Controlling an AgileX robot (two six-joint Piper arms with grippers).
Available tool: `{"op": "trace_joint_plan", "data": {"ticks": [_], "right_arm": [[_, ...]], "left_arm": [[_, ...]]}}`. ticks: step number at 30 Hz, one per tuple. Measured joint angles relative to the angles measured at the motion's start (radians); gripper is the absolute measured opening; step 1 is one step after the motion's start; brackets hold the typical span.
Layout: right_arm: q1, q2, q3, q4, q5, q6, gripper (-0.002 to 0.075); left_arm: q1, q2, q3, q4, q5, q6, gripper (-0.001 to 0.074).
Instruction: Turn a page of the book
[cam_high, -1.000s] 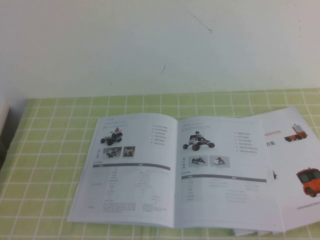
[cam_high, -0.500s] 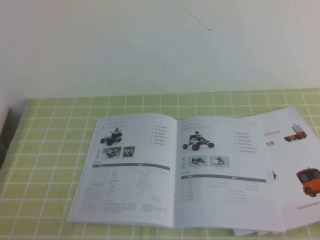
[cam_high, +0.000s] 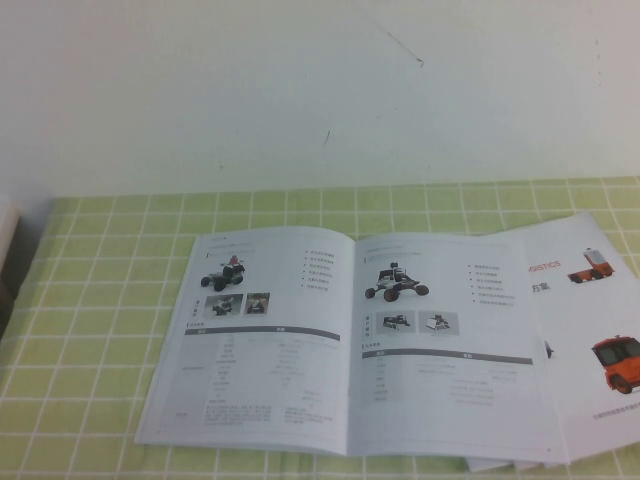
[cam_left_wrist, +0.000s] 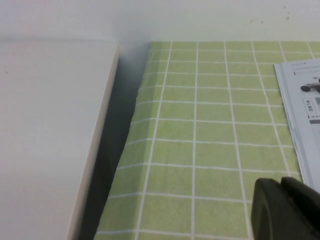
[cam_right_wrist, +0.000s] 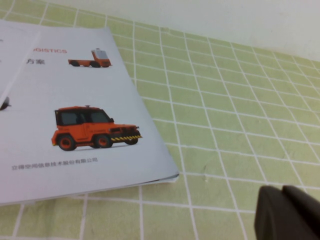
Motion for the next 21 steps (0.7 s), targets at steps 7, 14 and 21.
{"op": "trace_joint_plan", "data": {"ticks": [7,14,21], "right_arm": [[0.0,0.0,0.0,0.0,0.0,0.0,-0.0002],[0.0,0.0,0.0,0.0,0.0,0.0,-0.0002],[0.0,0.0,0.0,0.0,0.0,0.0,-0.0002]], "left_arm": [[0.0,-0.002,0.0,0.041,0.0,0.031,-0.0002],[0.0,-0.002,0.0,0.044,0.0,0.033,-0.0002],[0.0,-0.002,0.0,0.098,0.0,0.038,-0.0002]]}}
